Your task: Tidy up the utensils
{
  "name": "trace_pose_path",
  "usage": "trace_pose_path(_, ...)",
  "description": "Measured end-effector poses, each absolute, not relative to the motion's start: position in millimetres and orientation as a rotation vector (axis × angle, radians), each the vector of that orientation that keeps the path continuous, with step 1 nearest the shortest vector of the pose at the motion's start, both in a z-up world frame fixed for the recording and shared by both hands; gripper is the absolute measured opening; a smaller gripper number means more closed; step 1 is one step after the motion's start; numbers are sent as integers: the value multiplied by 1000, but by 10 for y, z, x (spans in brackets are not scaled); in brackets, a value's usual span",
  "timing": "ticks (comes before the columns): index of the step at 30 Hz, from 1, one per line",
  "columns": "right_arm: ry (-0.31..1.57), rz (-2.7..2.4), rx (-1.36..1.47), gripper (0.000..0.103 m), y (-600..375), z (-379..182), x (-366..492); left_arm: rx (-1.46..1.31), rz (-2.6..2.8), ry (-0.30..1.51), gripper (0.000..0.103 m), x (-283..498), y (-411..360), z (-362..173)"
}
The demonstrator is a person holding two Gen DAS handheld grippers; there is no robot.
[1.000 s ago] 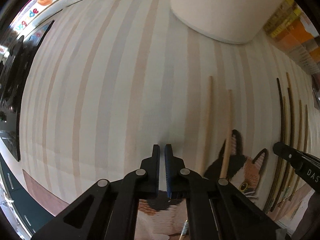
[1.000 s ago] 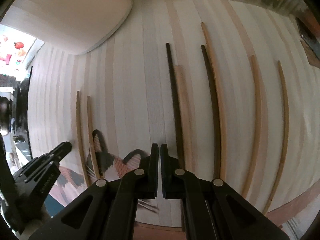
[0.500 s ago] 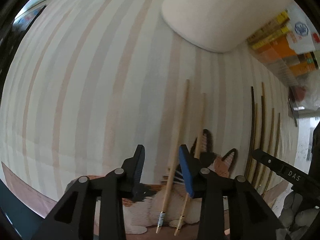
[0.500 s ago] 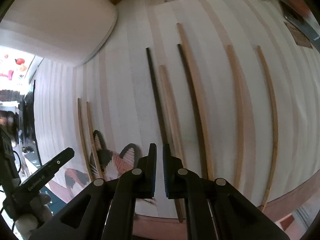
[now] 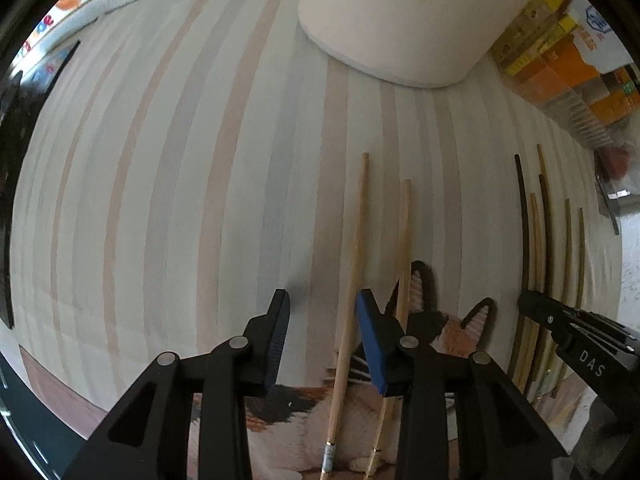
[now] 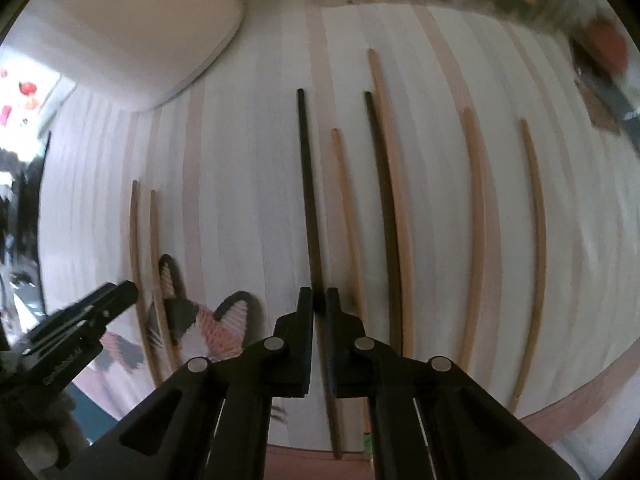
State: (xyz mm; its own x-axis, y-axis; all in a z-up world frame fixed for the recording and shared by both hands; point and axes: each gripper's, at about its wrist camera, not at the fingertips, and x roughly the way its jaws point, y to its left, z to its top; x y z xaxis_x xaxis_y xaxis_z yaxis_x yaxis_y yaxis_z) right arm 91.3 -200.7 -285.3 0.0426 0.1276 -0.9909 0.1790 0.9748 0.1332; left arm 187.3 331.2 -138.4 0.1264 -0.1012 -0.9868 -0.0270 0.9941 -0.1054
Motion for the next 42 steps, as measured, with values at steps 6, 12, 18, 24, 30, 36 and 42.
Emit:
trace_pose_path(6,1554,-35,225,6,-1794,-2850,939,-130,-50,1423,4,1815,3471,-1297)
trace_pose_path(12,1588,-16,186,6,-1653,-2896,985,-139,-69,1442,6,1836,3727,-1199)
trace_pose_path(18,1620,-23,157,7,-1601,-2903,1177,-104,-67,1469,7,1976,3728,-1192)
trace_pose_path(24,1640,-52,111,6,-1493,-2918,1385,-85,-47,1473,7,2067,3615,-1200)
trace_pose_path(30,1659,-71,55,7,-1381,-2948,1535,-35,-43,1479,7,1979,3434,-1252)
trace_pose_path(36,1644,-77,-8,6,-1274,-2929,1546,-30,-31,1460,4,1935,3276,-1294)
trace_pose_path(42,1595,-58,80,6,-1325,-2886,1397,-6,-6,1364,4,1738,3300,-986)
